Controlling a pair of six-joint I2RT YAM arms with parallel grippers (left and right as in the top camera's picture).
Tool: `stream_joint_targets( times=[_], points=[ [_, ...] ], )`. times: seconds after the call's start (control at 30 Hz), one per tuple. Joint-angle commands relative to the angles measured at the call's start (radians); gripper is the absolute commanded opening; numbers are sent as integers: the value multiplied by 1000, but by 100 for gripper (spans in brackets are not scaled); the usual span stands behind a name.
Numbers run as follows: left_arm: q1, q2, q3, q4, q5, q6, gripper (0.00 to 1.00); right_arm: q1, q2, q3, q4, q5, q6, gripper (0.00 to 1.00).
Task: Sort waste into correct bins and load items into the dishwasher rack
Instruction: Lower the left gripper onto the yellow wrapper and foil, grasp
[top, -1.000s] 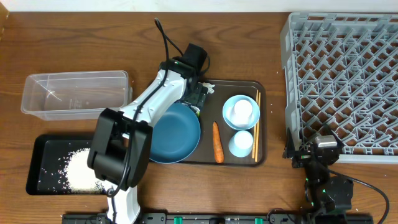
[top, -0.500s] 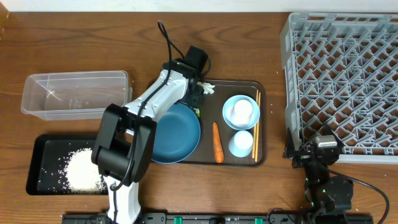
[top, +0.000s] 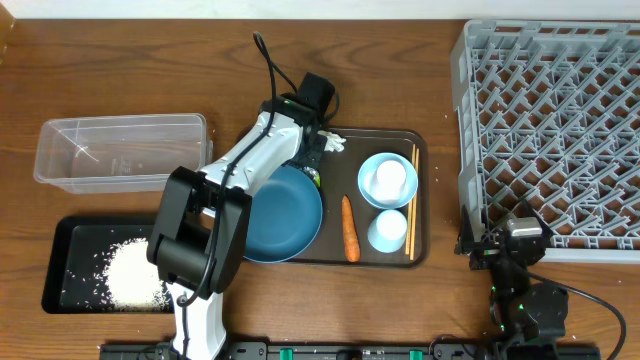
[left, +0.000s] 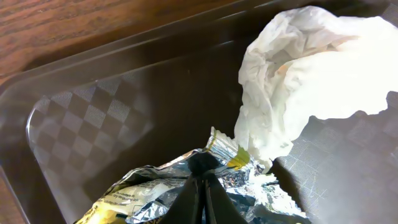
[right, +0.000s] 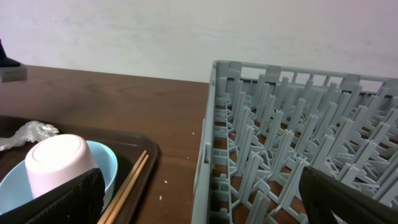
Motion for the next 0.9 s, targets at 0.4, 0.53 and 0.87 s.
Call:
stream_joint_targets(
  times=[0.4, 0.53, 0.87],
  points=[
    [11, -308, 16, 27, -10, -6, 6, -9, -6, -4, -1, 3, -13, 99],
    [23, -333, 16, 19, -9, -5, 17, -9, -6, -4, -1, 3, -13, 99],
    [63, -149, 16, -71, 51, 122, 84, -9, -6, -4, -1, 3, -13, 99]
  ],
)
